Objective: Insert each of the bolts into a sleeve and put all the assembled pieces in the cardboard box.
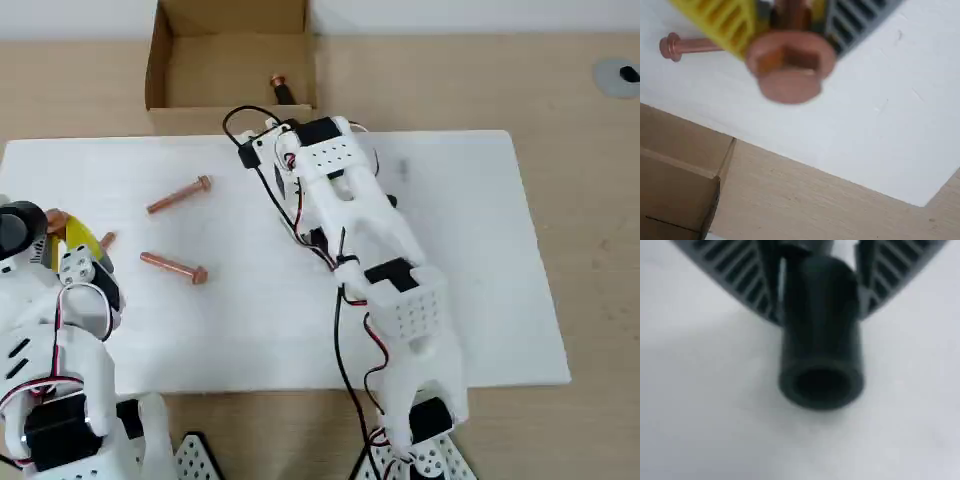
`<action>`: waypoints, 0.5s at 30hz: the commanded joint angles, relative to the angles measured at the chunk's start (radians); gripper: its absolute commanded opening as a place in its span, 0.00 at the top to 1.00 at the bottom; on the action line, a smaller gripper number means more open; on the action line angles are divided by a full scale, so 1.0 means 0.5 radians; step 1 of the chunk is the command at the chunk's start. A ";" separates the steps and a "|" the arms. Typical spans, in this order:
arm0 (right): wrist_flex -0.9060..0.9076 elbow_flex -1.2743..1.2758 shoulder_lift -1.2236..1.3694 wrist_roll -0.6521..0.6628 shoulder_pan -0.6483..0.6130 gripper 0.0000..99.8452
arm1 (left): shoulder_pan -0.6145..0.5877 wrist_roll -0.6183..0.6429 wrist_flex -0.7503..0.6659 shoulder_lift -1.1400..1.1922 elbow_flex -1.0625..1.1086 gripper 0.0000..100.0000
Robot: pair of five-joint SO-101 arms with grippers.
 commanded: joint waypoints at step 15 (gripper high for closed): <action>0.144 -0.318 -0.763 0.006 -0.035 0.99 | 0.061 0.012 0.270 -0.023 -0.160 0.99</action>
